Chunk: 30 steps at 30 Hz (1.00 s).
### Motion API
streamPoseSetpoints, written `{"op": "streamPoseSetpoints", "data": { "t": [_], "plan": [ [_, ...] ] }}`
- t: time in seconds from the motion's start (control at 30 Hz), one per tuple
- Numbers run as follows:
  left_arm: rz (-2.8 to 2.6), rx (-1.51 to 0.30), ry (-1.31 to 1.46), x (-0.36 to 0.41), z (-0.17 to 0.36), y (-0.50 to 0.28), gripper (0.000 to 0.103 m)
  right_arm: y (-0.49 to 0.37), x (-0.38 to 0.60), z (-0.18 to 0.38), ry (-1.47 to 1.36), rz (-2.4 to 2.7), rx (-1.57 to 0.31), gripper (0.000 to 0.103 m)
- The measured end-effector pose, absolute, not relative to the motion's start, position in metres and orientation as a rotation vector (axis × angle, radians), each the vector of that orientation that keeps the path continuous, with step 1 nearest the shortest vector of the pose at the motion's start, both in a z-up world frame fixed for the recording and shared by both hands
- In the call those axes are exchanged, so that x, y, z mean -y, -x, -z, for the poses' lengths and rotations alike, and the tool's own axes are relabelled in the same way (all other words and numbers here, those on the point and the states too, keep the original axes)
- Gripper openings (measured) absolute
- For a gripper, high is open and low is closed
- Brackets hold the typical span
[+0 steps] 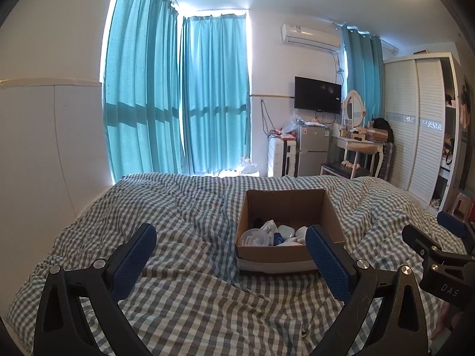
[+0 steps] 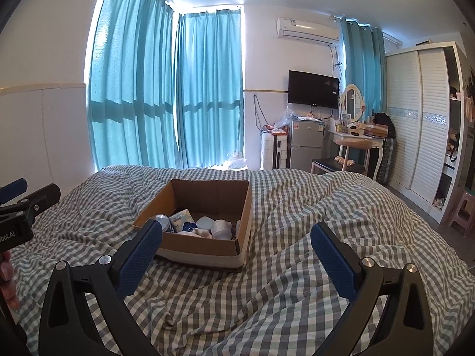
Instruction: Organize objects
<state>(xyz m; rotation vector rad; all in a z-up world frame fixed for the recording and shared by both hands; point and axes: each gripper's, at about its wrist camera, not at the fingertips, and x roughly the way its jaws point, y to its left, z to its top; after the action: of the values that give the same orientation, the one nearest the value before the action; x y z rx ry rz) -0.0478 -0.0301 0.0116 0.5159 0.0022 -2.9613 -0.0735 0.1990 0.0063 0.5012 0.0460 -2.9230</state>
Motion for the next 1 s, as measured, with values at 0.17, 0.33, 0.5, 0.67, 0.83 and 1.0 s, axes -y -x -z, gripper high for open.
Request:
{"op": "streamPoseSetpoints", "data": {
  "t": [0.17,0.33,0.5,0.67,0.83,1.0],
  "plan": [
    [2.962,0.015,-0.528,0.0271,-0.0076,0.0474,0.103,0.0731,-0.1992,-0.0055,-0.508,2.918,-0.037,0.101],
    [2.967,0.024,-0.529,0.0248,-0.007,0.0466,0.103,0.0717,-0.1978,-0.0047,-0.508,2.914,-0.046,0.101],
    [2.967,0.042,-0.534,0.0226,-0.0052,0.0476,0.103,0.0709,-0.1977,-0.0048,-0.509,2.913,-0.047,0.101],
    [2.968,0.055,-0.542,0.0207,-0.0043,0.0475,0.103,0.07,-0.1972,-0.0042,-0.511,2.911,-0.041,0.101],
    [2.97,0.067,-0.54,0.0199,-0.0054,0.0475,0.103,0.0699,-0.1974,-0.0033,-0.514,2.91,-0.038,0.101],
    [2.969,0.065,-0.542,0.0197,-0.0047,0.0473,0.103,0.0692,-0.197,-0.0027,-0.52,2.909,-0.038,0.101]
  ]
}}
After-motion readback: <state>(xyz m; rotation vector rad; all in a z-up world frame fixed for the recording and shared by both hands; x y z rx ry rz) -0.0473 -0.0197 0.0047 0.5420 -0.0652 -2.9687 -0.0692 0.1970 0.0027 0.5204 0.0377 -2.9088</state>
